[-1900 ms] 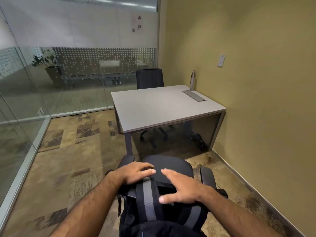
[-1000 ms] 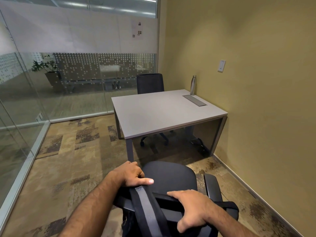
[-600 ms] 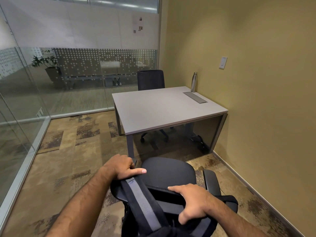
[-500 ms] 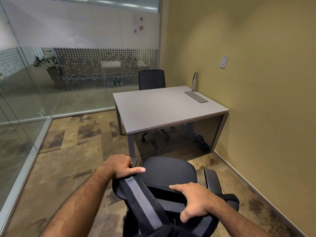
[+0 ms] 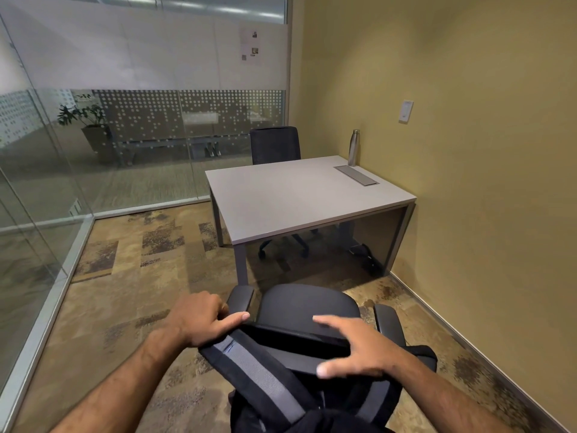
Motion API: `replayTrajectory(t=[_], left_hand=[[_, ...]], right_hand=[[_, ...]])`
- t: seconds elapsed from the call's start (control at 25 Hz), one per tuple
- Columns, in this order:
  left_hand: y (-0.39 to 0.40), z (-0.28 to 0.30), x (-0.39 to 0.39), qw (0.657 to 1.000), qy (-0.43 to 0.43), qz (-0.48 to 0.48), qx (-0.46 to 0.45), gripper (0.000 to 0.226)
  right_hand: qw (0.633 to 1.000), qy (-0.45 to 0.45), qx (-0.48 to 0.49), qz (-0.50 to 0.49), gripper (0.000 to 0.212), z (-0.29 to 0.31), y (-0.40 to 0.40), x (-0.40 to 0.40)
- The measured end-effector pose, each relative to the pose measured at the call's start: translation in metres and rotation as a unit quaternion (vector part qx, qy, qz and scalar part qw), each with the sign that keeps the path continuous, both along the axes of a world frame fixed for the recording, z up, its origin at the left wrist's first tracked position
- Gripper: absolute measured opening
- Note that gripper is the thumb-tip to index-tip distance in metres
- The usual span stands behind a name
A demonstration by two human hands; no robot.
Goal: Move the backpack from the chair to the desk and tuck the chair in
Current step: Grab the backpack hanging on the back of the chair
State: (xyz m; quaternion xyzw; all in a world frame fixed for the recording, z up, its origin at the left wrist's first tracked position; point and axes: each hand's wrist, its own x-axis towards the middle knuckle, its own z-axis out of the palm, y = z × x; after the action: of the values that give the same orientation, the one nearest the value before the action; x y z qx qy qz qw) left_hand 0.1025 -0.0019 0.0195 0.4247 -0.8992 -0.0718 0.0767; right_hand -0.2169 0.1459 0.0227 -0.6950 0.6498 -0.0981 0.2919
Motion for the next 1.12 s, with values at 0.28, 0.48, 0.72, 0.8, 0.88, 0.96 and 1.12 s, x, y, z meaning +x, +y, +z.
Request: replayTrajectory(t=[0.28, 0.48, 0.72, 0.8, 0.88, 0.96, 1.12], left_hand=[[0.034, -0.016, 0.011, 0.993, 0.043, -0.079, -0.070, 0.079], [0.054, -0.006, -0.022, 0.970, -0.027, -0.233, -0.057, 0.078], [0.088, 0.006, -0.104, 0.927, -0.077, -0.362, -0.057, 0.075], [0.097, 0.009, -0.124, 0.918, -0.082, -0.385, -0.053, 0.073], [0.101, 0.010, -0.135, 0.916, -0.077, -0.391, -0.048, 0.073], [0.102, 0.010, -0.139, 0.921, -0.059, -0.385, -0.034, 0.075], [0.103, 0.014, -0.145, 0.919, -0.022, -0.393, 0.006, 0.075]], right_hand=[[0.896, 0.161, 0.131, -0.393, 0.144, -0.009, 0.021, -0.032], [0.909, 0.109, 0.093, -0.392, 0.097, -0.002, 0.025, -0.046], [0.891, -0.025, 0.031, -0.453, 0.042, -0.002, 0.045, -0.063], [0.865, -0.110, 0.004, -0.490, 0.046, -0.006, 0.051, -0.068], [0.835, -0.167, 0.001, -0.525, 0.040, -0.009, 0.058, -0.075], [0.813, -0.210, 0.000, -0.543, 0.026, -0.009, 0.062, -0.082], [0.781, -0.296, 0.006, -0.549, 0.028, -0.018, 0.071, -0.100]])
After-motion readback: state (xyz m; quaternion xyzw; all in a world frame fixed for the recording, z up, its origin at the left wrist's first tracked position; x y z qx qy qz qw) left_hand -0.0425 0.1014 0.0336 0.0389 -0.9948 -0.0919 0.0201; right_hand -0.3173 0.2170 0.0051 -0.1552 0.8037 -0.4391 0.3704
